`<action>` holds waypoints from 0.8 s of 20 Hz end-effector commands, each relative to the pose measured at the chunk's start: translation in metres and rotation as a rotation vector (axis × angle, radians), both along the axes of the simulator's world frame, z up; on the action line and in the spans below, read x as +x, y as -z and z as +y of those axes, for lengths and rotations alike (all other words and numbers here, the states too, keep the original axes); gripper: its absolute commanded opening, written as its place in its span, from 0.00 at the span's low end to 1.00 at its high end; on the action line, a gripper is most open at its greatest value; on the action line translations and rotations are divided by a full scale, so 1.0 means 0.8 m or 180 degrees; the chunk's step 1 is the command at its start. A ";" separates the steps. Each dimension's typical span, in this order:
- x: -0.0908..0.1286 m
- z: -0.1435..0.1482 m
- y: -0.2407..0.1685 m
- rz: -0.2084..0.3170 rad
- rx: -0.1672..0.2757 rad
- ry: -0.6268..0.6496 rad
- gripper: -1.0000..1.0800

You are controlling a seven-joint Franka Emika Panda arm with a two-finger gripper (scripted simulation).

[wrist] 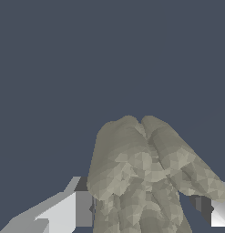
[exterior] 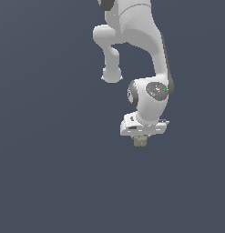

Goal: Pick up the object and move it to a goal position.

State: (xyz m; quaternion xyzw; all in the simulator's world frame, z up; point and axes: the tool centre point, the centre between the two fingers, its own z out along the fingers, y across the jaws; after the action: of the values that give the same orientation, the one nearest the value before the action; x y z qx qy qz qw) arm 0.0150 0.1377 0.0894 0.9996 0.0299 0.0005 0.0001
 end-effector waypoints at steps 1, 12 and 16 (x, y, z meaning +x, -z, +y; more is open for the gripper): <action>0.010 0.034 -0.007 0.0001 0.0000 0.0004 0.00; 0.038 0.118 -0.023 0.0003 0.0000 0.0003 0.00; 0.042 0.129 -0.025 0.0003 0.0000 0.0003 0.00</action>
State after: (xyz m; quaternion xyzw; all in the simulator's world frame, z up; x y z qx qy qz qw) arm 0.0469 0.2379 0.1087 0.9996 0.0299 0.0000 -0.0001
